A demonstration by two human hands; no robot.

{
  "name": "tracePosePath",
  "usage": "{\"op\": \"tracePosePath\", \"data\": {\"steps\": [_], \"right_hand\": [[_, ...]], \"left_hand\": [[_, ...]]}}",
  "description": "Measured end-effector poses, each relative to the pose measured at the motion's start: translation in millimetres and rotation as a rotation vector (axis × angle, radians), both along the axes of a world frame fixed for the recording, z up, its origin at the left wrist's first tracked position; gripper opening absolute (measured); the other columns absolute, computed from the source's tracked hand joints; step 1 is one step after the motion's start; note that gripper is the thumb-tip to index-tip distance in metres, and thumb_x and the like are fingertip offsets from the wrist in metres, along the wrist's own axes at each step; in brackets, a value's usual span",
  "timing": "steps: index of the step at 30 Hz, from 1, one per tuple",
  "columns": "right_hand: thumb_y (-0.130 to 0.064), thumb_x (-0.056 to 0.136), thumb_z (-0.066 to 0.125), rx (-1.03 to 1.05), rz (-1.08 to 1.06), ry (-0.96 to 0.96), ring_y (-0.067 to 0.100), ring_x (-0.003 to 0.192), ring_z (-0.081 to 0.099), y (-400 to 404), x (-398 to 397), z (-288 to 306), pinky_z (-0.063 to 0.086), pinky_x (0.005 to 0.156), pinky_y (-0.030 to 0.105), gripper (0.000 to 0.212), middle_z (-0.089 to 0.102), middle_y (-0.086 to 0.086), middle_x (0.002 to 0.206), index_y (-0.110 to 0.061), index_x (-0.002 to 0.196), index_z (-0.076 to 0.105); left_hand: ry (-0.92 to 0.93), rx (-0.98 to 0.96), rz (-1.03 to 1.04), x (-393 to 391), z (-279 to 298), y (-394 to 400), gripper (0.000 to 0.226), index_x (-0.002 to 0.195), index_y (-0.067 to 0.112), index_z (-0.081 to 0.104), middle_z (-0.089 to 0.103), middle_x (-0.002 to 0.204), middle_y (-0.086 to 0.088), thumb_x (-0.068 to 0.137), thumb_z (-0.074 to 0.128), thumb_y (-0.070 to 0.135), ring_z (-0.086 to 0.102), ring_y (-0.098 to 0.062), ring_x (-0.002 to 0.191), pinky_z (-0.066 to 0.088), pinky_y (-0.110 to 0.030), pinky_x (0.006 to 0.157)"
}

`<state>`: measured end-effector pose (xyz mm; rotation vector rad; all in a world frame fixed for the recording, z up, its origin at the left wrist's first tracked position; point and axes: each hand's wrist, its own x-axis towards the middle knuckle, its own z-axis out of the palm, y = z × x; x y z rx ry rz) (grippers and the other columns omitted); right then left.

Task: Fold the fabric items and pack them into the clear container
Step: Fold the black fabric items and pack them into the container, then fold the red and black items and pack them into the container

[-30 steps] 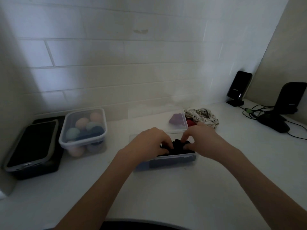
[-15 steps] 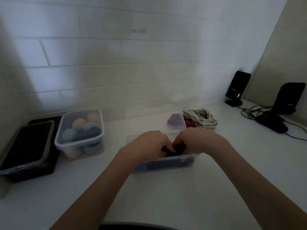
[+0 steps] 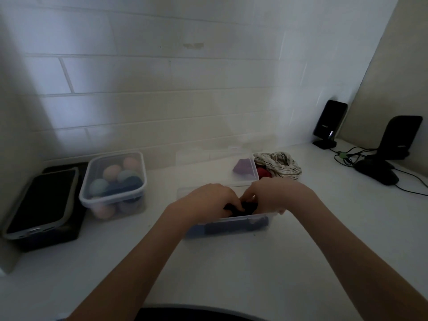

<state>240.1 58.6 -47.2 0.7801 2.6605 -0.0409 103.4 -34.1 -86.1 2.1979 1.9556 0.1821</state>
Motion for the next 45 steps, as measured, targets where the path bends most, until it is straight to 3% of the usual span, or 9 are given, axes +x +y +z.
{"op": "tracePosePath", "data": {"steps": [5, 8, 11, 16, 21, 27, 31, 36, 45], "right_hand": [[-0.039, 0.080, 0.067, -0.064, -0.069, 0.063, 0.014, 0.057, 0.064, 2, 0, 0, 0.056, 0.052, 0.024, 0.039, 0.063, -0.009, 0.099, -0.042, 0.118, 0.058], [-0.043, 0.075, 0.071, -0.073, -0.122, 0.175, 0.013, 0.075, 0.068, 10, 1, -2, 0.051, 0.056, 0.023, 0.034, 0.065, -0.013, 0.096, -0.036, 0.108, 0.065], [-0.043, 0.079, 0.066, -0.052, -0.179, 0.371, 0.010, 0.074, 0.067, 21, 9, 0, 0.056, 0.072, 0.031, 0.017, 0.070, -0.011, 0.089, -0.032, 0.090, 0.072], [-0.028, 0.083, 0.063, -0.217, -0.361, 0.876, 0.015, 0.063, 0.070, 42, 21, -1, 0.056, 0.066, 0.033, 0.014, 0.074, -0.007, 0.071, -0.024, 0.073, 0.071], [-0.013, 0.090, 0.052, -0.158, -0.427, 0.961, 0.010, 0.070, 0.053, 69, 20, -36, 0.049, 0.070, 0.032, 0.025, 0.063, -0.001, 0.101, -0.023, 0.110, 0.064], [-0.014, 0.087, 0.055, -0.076, -0.408, 0.876, 0.025, 0.113, 0.057, 81, 12, -67, 0.047, 0.091, 0.039, 0.047, 0.061, 0.002, 0.127, -0.029, 0.131, 0.050], [-0.032, 0.084, 0.056, 0.001, -0.359, 0.746, 0.019, 0.107, 0.059, 81, 3, -73, 0.045, 0.076, 0.031, 0.036, 0.065, -0.008, 0.119, -0.038, 0.120, 0.058], [-0.019, 0.081, 0.062, -0.105, -0.356, 0.800, 0.018, 0.083, 0.063, 86, -5, -67, 0.045, 0.065, 0.028, 0.021, 0.072, -0.002, 0.093, -0.026, 0.097, 0.073], [-0.011, 0.086, 0.050, -0.158, -0.428, 1.370, 0.019, 0.069, 0.051, 57, -7, -18, 0.038, 0.059, 0.028, 0.005, 0.055, 0.002, 0.072, -0.011, 0.083, 0.053]], "left_hand": [[-0.103, 0.016, 0.055, 0, 4, -7, 0.032, 0.114, 0.033, 0.065, 0.067, 0.115, 0.005, 0.086, 0.059, 0.017, 0.060, -0.015, 0.100, 0.047, -0.029, 0.091], [-0.269, 0.028, 0.100, -2, 10, -12, 0.029, 0.111, 0.021, 0.069, 0.069, 0.111, -0.001, 0.086, 0.060, 0.010, 0.062, -0.013, 0.099, 0.049, -0.028, 0.093], [-0.373, 0.161, 0.164, -9, 9, -20, 0.022, 0.101, 0.018, 0.073, 0.073, 0.100, 0.001, 0.086, 0.060, 0.009, 0.065, -0.011, 0.092, 0.051, -0.028, 0.092], [-0.486, 0.394, 0.288, -16, -1, -32, 0.017, 0.093, 0.015, 0.074, 0.068, 0.082, 0.010, 0.086, 0.060, 0.008, 0.067, -0.006, 0.079, 0.056, -0.027, 0.082], [-0.625, 0.653, 0.400, -19, -9, -42, 0.018, 0.091, 0.016, 0.071, 0.068, 0.076, 0.009, 0.087, 0.058, 0.004, 0.067, -0.003, 0.071, 0.053, -0.012, 0.065], [-0.630, 0.607, 0.418, -20, -9, -44, 0.021, 0.089, 0.022, 0.069, 0.069, 0.077, 0.010, 0.087, 0.058, 0.005, 0.067, -0.003, 0.064, 0.055, -0.017, 0.063], [-0.619, 0.587, 0.430, -20, -9, -42, 0.026, 0.083, 0.031, 0.067, 0.069, 0.077, 0.016, 0.086, 0.058, 0.007, 0.067, -0.002, 0.060, 0.057, -0.024, 0.063], [-0.626, 0.574, 0.434, -19, -8, -42, 0.026, 0.083, 0.031, 0.067, 0.069, 0.077, 0.015, 0.086, 0.058, 0.007, 0.067, -0.003, 0.059, 0.058, -0.027, 0.064], [-0.587, 0.602, 0.404, -23, -11, -41, 0.021, 0.089, 0.029, 0.069, 0.068, 0.077, 0.017, 0.087, 0.058, 0.010, 0.066, -0.003, 0.070, 0.057, -0.027, 0.067]]}}
